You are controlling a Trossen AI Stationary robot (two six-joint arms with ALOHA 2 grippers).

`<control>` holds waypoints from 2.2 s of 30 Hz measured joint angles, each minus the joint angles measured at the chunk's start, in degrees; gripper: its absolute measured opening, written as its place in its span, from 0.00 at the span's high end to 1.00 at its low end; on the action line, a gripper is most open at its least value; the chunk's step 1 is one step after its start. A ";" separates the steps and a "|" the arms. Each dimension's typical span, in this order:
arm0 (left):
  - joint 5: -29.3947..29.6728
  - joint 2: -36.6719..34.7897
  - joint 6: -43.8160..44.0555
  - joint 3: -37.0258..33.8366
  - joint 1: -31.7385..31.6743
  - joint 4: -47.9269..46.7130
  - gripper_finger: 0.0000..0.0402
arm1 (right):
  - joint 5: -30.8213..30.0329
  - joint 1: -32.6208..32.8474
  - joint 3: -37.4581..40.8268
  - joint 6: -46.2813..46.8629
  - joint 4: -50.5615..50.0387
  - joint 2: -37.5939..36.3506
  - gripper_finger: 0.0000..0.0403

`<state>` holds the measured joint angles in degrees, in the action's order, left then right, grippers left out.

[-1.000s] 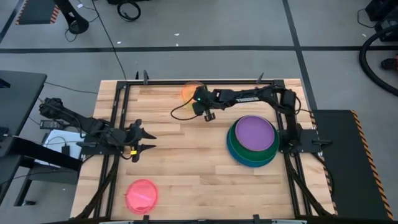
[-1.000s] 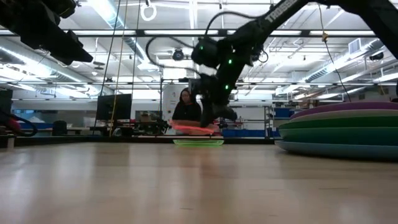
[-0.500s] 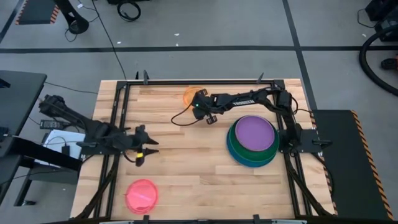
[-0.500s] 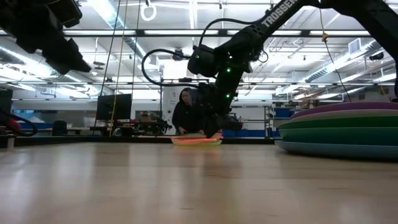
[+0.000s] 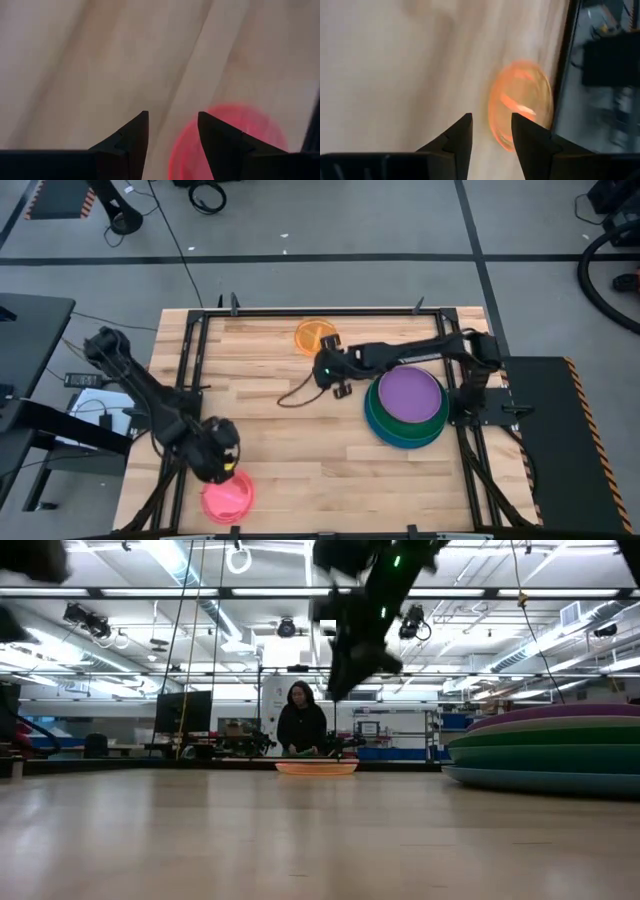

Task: Stack plastic plates
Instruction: Stack the pink plate on top of the light orange plate

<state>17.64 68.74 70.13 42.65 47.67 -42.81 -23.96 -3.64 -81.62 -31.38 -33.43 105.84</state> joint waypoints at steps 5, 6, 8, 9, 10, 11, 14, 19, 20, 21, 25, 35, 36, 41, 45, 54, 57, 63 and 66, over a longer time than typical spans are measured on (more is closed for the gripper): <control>-6.56 5.36 13.09 -3.68 4.91 2.40 0.56 | 7.15 7.12 -0.02 7.69 -0.10 -3.86 0.65; -7.20 5.08 15.21 -4.92 5.64 3.95 0.56 | 7.06 8.64 -0.02 7.85 -0.04 -4.14 0.65; -7.77 3.84 18.98 -7.12 6.87 5.68 0.56 | 5.87 11.53 -0.02 7.77 0.00 -4.33 0.65; -7.76 3.11 20.84 -8.03 7.60 5.99 0.56 | 5.10 12.90 -0.02 7.77 -0.02 -4.33 0.65; -7.84 2.49 22.45 -8.49 8.22 6.18 0.56 | 4.28 14.24 -0.02 7.78 -0.09 -4.31 0.65; -8.26 2.21 23.81 -8.66 8.75 6.37 0.56 | 3.56 15.40 -0.02 7.87 -0.14 -4.31 0.65; -10.27 2.12 25.23 -8.92 10.06 7.83 0.56 | 1.61 18.49 -0.02 9.51 -0.26 -4.31 0.65; -11.40 2.50 26.69 -9.81 12.49 7.03 0.56 | -1.08 21.75 -0.02 11.93 -0.31 -4.28 0.65; -12.37 2.50 27.66 -10.71 12.72 7.52 0.56 | -1.42 22.19 -0.02 12.21 -0.30 -4.28 0.65; -12.81 2.50 28.40 -11.79 12.96 8.61 0.56 | -1.58 22.47 -0.02 12.44 -0.28 -4.28 0.65; -13.12 2.43 29.41 -16.03 13.70 21.29 0.56 | -1.63 23.12 -0.02 13.84 -0.42 -4.28 0.65; -14.06 2.48 30.04 -16.88 13.45 25.85 0.62 | -3.27 21.65 -0.02 13.84 -0.57 -4.26 0.65; -13.94 2.50 30.57 -16.92 13.16 28.03 0.63 | -3.27 21.49 -0.02 13.84 -0.59 -4.26 0.65; -8.05 3.15 31.22 -16.45 11.67 37.93 0.64 | -3.05 21.25 -0.02 13.85 -0.57 -4.26 0.65; -7.79 4.76 31.85 -13.70 10.69 35.08 0.64 | -3.00 21.42 -0.02 13.89 -0.57 -4.26 0.65; -12.77 11.66 40.84 -12.65 12.28 41.18 0.64 | -2.94 21.40 -0.02 14.52 -0.59 -4.24 0.65; -12.64 13.14 42.39 -12.63 12.67 44.25 0.64 | -1.90 21.40 -0.02 14.45 -0.59 -4.24 0.65; -13.16 15.82 45.27 -12.60 12.67 45.10 0.64 | -1.46 21.51 -0.02 14.41 -0.59 -4.24 0.65; -13.49 16.28 45.96 -12.53 12.67 45.66 0.64 | -1.45 21.85 -0.02 14.34 -0.61 -4.24 0.65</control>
<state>4.15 85.02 116.09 30.12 60.34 2.85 -25.41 18.21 -81.65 -17.04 -34.04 101.60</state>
